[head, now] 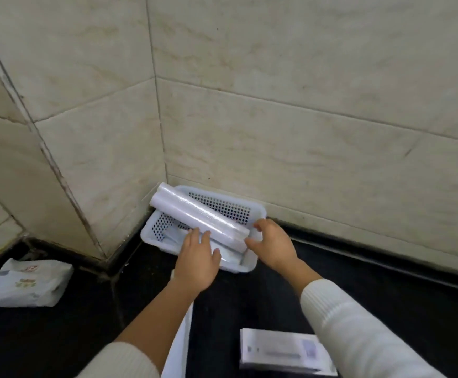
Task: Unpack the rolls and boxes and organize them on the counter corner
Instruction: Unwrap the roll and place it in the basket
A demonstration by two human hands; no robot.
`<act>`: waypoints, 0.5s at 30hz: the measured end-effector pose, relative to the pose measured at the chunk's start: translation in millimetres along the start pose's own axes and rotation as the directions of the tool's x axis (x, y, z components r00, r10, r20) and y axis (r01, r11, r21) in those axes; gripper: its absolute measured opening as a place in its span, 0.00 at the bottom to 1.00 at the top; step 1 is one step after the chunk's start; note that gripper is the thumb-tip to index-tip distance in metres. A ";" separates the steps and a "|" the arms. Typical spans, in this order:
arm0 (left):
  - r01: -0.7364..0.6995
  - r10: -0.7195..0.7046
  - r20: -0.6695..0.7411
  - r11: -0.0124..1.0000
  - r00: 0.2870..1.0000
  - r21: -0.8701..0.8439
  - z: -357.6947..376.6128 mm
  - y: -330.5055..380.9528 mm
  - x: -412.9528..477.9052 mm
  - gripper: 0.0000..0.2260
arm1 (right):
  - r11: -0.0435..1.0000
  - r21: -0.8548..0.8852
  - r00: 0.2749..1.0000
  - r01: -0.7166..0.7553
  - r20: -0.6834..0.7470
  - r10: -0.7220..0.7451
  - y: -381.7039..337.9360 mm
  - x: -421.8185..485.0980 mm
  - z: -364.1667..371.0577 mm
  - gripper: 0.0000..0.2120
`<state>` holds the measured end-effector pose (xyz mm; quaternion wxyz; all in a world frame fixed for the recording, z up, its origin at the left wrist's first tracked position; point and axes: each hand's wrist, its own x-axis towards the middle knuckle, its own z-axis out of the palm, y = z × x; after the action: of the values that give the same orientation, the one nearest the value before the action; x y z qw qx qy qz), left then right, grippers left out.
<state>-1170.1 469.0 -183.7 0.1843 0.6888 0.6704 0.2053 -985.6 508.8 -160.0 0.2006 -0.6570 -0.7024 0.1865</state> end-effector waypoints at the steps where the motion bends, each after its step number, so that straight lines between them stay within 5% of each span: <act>1: -0.052 0.052 0.012 0.999 0.999 0.001 10.1 18.3 -4.5 0.23 | 0.999 -0.002 0.999 -0.038 -0.030 0.038 16.9 -17.6 -11.3 0.20; 7: -0.302 0.298 0.224 0.953 0.928 -0.017 93.9 128.9 -51.8 0.21 | 0.944 0.018 0.930 -0.329 -0.166 0.327 122.1 -137.1 -67.1 0.21; 15: -0.524 0.475 0.483 0.851 0.736 -0.038 197.0 251.7 -166.2 0.20 | 0.778 0.022 0.755 -0.628 -0.227 0.615 262.0 -305.8 -135.2 0.21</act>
<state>-855.0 298.8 -223.4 0.2462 0.8802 0.4039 0.0381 -674.9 221.0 -193.9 0.1857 -0.8746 -0.4225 0.1486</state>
